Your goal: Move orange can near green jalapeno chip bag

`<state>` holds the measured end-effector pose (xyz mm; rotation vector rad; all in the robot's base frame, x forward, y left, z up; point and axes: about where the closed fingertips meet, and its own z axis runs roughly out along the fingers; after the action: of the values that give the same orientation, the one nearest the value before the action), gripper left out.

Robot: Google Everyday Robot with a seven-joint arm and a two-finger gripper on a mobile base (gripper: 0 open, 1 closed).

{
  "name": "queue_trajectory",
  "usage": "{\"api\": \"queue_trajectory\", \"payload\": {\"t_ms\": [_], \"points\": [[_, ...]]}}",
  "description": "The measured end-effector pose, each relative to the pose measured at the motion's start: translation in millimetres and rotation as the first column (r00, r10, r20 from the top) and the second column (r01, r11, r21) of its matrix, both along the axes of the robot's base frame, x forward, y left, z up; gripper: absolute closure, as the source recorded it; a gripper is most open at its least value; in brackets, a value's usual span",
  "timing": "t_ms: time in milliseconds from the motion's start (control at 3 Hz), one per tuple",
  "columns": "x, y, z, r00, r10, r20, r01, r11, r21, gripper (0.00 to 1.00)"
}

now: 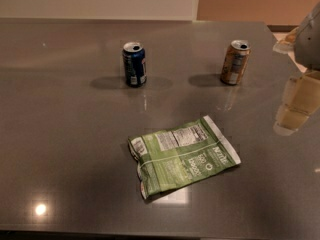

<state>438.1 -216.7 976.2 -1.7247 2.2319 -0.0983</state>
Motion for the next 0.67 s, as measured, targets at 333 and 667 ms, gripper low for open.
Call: {"api": "queue_trajectory", "payload": {"t_ms": [333, 667], "points": [[0.0, 0.0, 0.0, 1.0000, 0.000, 0.000, 0.000, 1.000, 0.000, 0.00], [8.7, -0.1, 2.5, 0.9995, -0.027, 0.017, 0.027, 1.000, 0.010, 0.00]]}}
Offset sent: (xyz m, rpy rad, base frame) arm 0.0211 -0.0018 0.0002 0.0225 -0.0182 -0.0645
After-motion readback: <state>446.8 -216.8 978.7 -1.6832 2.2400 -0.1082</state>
